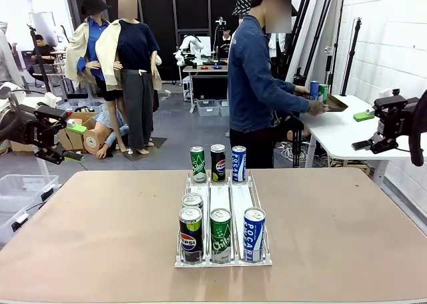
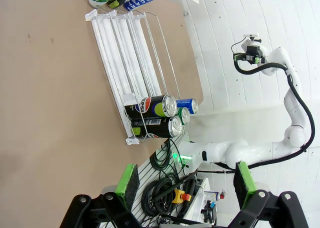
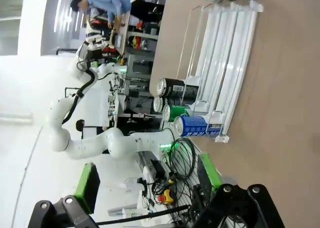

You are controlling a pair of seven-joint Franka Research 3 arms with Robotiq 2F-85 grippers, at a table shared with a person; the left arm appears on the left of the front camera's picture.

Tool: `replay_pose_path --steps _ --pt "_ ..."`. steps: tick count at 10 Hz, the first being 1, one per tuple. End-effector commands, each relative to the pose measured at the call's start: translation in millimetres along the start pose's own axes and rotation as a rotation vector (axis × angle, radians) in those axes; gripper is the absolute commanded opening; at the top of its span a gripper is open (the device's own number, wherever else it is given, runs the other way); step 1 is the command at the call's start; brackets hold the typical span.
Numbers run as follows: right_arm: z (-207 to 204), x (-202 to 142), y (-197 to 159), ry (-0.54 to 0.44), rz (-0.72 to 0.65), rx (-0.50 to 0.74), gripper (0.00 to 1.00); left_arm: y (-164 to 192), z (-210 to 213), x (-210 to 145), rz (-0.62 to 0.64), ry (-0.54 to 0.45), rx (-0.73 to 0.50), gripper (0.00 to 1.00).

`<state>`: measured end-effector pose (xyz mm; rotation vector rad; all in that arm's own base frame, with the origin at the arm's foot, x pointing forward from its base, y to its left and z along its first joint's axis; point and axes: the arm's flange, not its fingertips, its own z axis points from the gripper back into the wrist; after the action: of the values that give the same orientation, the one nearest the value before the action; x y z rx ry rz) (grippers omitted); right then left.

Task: Retrieve and hand over the desired beverage to the person.
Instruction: Place the picked can on the Handle tray extended by the person.

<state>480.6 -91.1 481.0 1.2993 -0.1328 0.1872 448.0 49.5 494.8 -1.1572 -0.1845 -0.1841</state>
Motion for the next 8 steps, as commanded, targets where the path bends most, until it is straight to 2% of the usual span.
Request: replay_pose_path --steps 1,3,4,8 --pt "-4.2 -7.1 5.9 -0.045 -0.033 -0.038 1.0 -1.7 0.8 0.1 -0.003 -0.006 -0.001 1.0" --pt "-7.4 -5.1 9.3 -0.056 -0.064 -0.084 1.0 -1.7 0.8 0.1 -0.003 -0.006 -0.001 1.0" --pt "2.7 -1.0 2.0 -0.027 -0.013 -0.024 1.0 -1.7 0.8 0.1 -0.003 -0.006 -0.001 1.0" --pt "2.7 -1.0 2.0 -0.027 -0.013 -0.024 1.0 -1.7 0.8 0.1 -0.003 -0.006 -0.001 1.0"
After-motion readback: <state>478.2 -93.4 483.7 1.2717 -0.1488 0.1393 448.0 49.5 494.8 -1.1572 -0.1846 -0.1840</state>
